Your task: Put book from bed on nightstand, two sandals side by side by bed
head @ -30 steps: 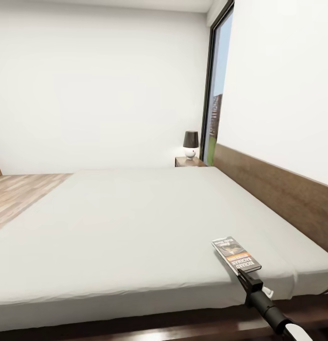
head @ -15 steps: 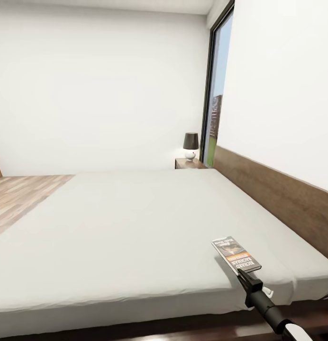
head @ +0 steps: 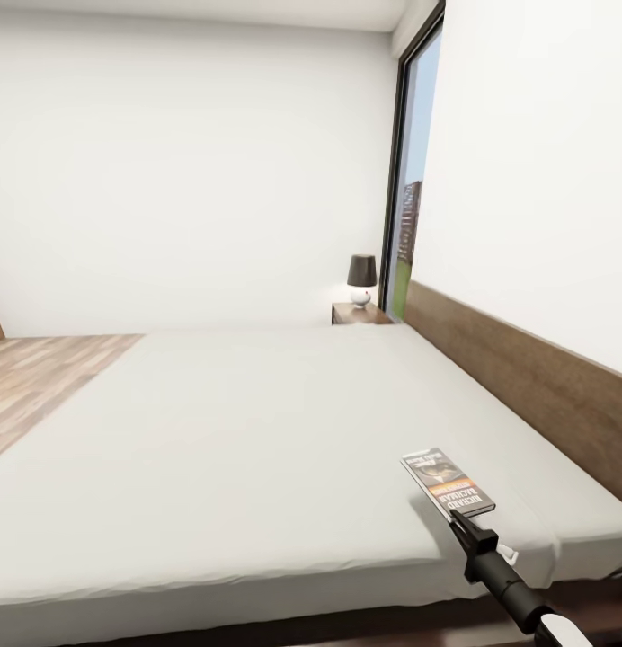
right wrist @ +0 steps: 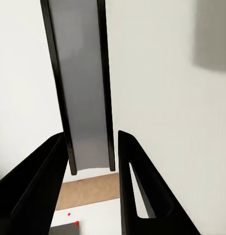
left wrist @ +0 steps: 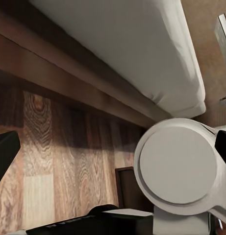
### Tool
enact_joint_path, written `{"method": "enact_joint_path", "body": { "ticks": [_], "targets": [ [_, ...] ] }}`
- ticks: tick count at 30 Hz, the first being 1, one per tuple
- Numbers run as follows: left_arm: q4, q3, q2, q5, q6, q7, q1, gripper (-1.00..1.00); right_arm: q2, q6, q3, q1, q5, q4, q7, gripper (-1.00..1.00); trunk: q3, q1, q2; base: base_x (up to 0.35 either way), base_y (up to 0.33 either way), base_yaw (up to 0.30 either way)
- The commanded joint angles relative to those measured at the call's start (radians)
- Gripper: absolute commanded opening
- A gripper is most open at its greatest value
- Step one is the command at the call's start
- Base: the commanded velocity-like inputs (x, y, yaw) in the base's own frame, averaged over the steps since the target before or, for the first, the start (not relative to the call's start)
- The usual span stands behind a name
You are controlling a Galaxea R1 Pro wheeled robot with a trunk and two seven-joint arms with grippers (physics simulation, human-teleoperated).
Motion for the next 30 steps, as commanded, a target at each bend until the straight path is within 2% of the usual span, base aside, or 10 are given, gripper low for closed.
{"method": "enact_joint_path", "body": {
  "ticks": [1, 30],
  "targets": [
    [0.000, -0.009, 0.000, 0.008, -0.009, -0.001, 0.000, 1.00, 0.000, 0.007, -0.001, -0.001, -0.004, 0.000, 0.000, -1.00, 0.002, -0.004, 0.007, 0.000, 0.000, 0.000],
    [0.000, -0.009, 0.000, 0.008, -0.009, -0.001, 0.000, 1.00, 0.000, 0.004, 0.010, -0.001, -0.003, -0.028, -0.001, -1.00, 0.093, -0.115, 0.210, 0.000, 0.000, 0.000]
  ]
}}
